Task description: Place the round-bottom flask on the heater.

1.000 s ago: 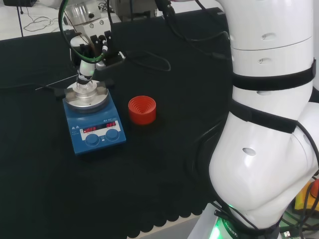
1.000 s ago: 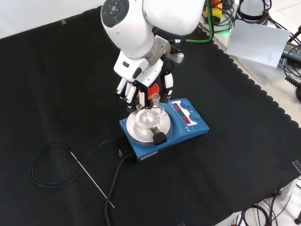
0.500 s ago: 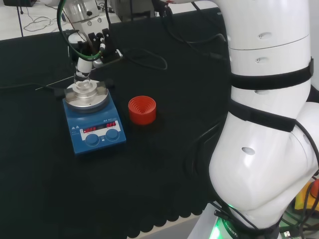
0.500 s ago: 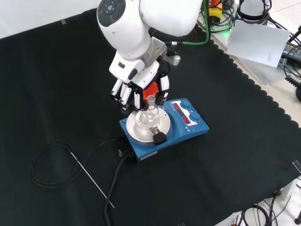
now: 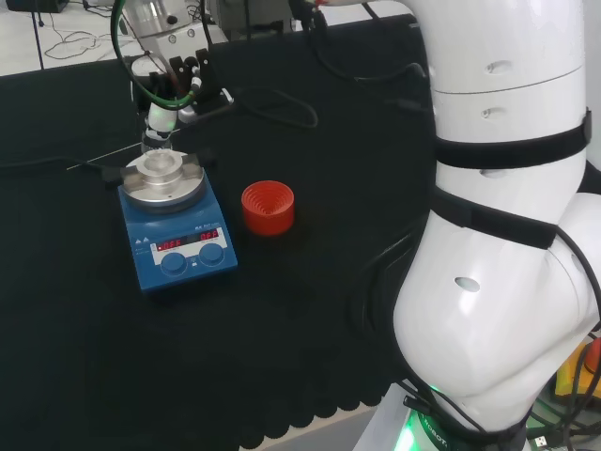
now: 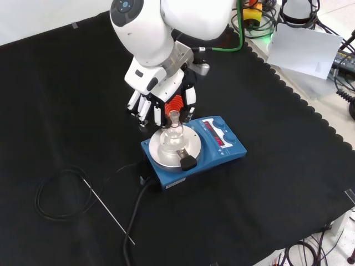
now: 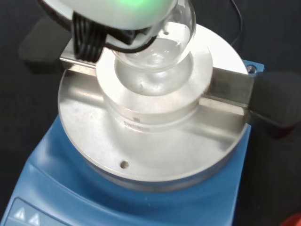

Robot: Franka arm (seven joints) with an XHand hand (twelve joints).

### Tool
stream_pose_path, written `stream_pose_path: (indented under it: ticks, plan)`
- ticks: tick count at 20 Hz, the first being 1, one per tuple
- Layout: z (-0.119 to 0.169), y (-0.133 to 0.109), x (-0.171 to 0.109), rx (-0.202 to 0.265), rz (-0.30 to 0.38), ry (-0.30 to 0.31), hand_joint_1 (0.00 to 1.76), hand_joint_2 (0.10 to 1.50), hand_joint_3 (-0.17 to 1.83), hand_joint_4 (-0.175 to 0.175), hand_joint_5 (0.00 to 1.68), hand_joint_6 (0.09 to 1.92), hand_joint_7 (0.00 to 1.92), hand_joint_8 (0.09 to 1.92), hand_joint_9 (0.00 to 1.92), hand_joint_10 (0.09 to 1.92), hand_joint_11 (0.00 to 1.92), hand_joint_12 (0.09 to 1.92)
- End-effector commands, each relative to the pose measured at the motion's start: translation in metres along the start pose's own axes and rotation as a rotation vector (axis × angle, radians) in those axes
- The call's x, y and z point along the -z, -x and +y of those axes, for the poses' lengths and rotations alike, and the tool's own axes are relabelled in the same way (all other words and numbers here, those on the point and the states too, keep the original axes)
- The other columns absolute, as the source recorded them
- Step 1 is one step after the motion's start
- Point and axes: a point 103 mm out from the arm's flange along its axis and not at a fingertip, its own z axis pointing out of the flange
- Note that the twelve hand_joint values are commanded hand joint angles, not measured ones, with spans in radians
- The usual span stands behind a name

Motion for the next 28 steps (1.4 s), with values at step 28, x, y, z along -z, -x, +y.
stream_pose_path:
  ticks: [28]
  plan:
    - [0.014, 0.003, -0.013, 0.011, -0.008, -0.036, 1.09, 0.64, 0.81, 0.175, 1.14, 0.98, 0.42, 0.72, 0.65, 0.64, 0.27, 1.37]
